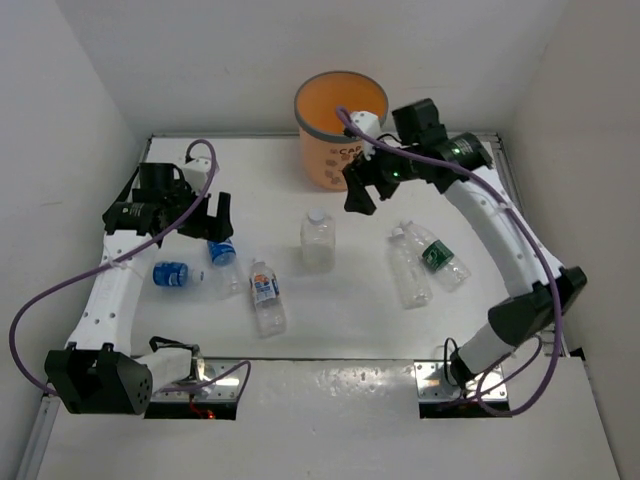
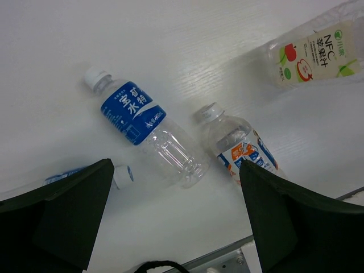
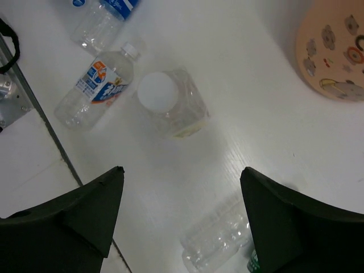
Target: Put the plastic bottles in the bin
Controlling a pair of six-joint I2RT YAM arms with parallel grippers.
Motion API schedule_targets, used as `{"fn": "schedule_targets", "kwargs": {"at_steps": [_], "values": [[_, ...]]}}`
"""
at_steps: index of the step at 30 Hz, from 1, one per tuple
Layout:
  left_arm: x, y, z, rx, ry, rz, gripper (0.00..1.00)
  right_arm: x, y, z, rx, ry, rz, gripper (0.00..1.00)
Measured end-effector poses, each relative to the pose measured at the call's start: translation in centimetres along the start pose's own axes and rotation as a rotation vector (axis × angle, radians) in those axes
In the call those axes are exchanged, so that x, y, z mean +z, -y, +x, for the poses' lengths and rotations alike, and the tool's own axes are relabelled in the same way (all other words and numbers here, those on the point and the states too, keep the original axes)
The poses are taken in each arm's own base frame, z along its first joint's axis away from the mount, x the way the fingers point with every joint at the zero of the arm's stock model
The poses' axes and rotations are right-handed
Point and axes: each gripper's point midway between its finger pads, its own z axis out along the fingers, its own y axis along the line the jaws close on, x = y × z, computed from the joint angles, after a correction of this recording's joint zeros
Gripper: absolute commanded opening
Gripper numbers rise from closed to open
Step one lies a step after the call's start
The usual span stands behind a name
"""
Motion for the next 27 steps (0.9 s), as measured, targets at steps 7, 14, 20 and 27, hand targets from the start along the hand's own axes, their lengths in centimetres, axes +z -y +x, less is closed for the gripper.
{"fn": "schedule_targets", "kwargs": {"at_steps": [7,14,20,27], "values": [[-0.2,0.0,-0.1,0.003,0.009,-0.003,1.0,7.5,-0.9,0.3,0.005,-0.107,-0.068,0.91],[-0.4,-0.9,-0.2,-0.019,0.016,-0.02,1.0,10.8,-1.3,0.5,-0.003,-0.149,-0.092,0.88],[-0.2,-1.0,-0.2,-0.023,0.016,-0.018,1.0,10.9,-1.4,0.6,-0.007,-0.151,-0.091,0.85],[0.4,-1.0,-0.4,-0.025,0.014,-0.002,1.0,12.4,-1.9,2.1,-0.025,-0.178,-0.098,0.84]]}}
